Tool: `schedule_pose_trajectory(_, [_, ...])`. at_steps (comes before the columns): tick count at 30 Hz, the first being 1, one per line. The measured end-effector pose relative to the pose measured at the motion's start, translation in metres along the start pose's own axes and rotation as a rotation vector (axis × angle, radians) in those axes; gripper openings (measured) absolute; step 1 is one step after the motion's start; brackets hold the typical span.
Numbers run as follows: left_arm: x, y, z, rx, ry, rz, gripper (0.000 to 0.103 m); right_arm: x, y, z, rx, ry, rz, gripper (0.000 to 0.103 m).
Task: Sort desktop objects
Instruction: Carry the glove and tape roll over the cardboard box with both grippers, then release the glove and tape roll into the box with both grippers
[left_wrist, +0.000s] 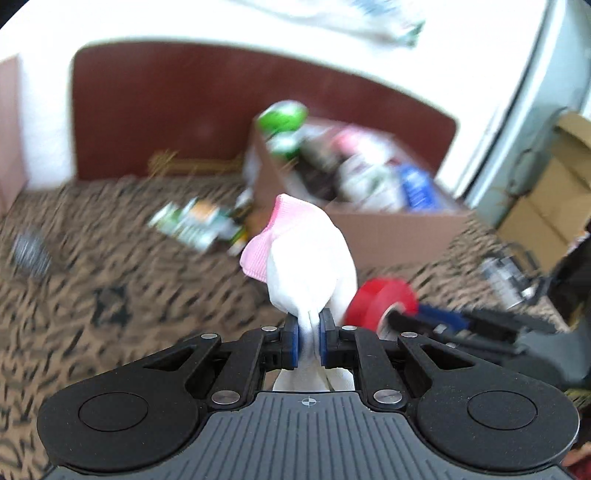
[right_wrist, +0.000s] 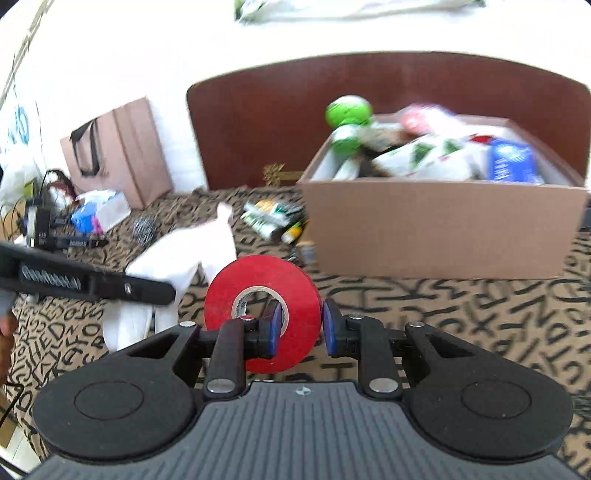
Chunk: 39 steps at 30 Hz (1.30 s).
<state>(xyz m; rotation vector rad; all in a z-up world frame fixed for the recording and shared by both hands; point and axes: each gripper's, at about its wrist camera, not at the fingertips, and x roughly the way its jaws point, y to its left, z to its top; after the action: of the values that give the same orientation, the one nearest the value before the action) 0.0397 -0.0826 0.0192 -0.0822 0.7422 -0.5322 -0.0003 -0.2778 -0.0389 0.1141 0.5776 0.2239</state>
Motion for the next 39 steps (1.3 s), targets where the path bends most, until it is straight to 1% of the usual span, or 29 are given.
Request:
schedule_pose_trajectory(4, [0.001,-0.040,0.032,0.070,-0.061,-0.055,0.005,-0.022,-0.025,0.011,0.021,-0.061,-0.039,0.026])
schedule_pose_trajectory(7, [0.011,-0.066,0.057,0.110,-0.097,-0.068,0.005,-0.035,-0.044,0.024,0.022,-0.109,-0.083,0.026])
schedule_pose_trajectory(9, [0.022,-0.079,0.073,0.117,-0.107,-0.083,0.005,-0.042,-0.058,0.036,0.016,-0.142,-0.117,0.026])
schedule_pose_trajectory(11, [0.036,-0.087,0.092,0.103,-0.111,-0.098,0.005,-0.046,-0.072,0.048,-0.004,-0.173,-0.156,0.026])
schedule_pose_trajectory(13, [0.051,-0.095,0.112,0.087,-0.107,-0.127,0.005,-0.046,-0.087,0.065,-0.018,-0.199,-0.191,0.026])
schedule_pose_trajectory(15, [0.070,-0.102,0.133,0.083,-0.110,-0.129,0.005,-0.042,-0.104,0.082,-0.028,-0.219,-0.221,0.026])
schedule_pose_trajectory(19, [0.113,-0.112,0.170,0.073,-0.096,-0.121,0.006,-0.020,-0.134,0.115,-0.053,-0.222,-0.287,0.026])
schedule_pose_trajectory(23, [0.154,-0.113,0.197,0.062,-0.065,-0.106,0.006,0.020,-0.161,0.138,-0.072,-0.183,-0.330,0.026])
schedule_pose_trajectory(25, [0.173,-0.113,0.207,0.059,-0.051,-0.095,0.006,0.041,-0.174,0.148,-0.078,-0.161,-0.342,0.026])
schedule_pose_trajectory(30, [0.211,-0.112,0.220,0.083,-0.025,-0.053,0.006,0.085,-0.198,0.166,-0.084,-0.119,-0.364,0.026])
schedule_pose_trajectory(31, [0.216,-0.111,0.222,0.087,-0.025,-0.042,0.008,0.092,-0.203,0.169,-0.074,-0.115,-0.361,0.026])
schedule_pose_trajectory(32, [0.221,-0.110,0.223,0.092,-0.026,-0.036,0.012,0.098,-0.206,0.171,-0.065,-0.109,-0.354,0.027])
schedule_pose_trajectory(33, [0.224,-0.109,0.223,0.094,-0.028,-0.034,0.022,0.105,-0.210,0.174,-0.057,-0.100,-0.344,0.027])
schedule_pose_trajectory(34, [0.226,-0.108,0.223,0.094,-0.036,-0.030,0.038,0.110,-0.211,0.177,-0.054,-0.097,-0.332,0.027])
schedule_pose_trajectory(35, [0.226,-0.107,0.223,0.092,-0.051,-0.021,0.057,0.113,-0.212,0.179,-0.060,-0.097,-0.327,0.027])
schedule_pose_trajectory(36, [0.225,-0.106,0.222,0.095,-0.067,-0.022,0.068,0.116,-0.211,0.181,-0.073,-0.105,-0.329,0.028])
schedule_pose_trajectory(37, [0.222,-0.105,0.220,0.096,-0.086,-0.028,0.087,0.117,-0.209,0.183,-0.093,-0.109,-0.332,0.033])
schedule_pose_trajectory(38, [0.219,-0.104,0.219,0.092,-0.105,-0.031,0.097,0.116,-0.208,0.184,-0.107,-0.111,-0.335,0.050])
schedule_pose_trajectory(39, [0.215,-0.103,0.217,0.084,-0.125,-0.032,0.099,0.114,-0.206,0.183,-0.115,-0.126,-0.341,0.059])
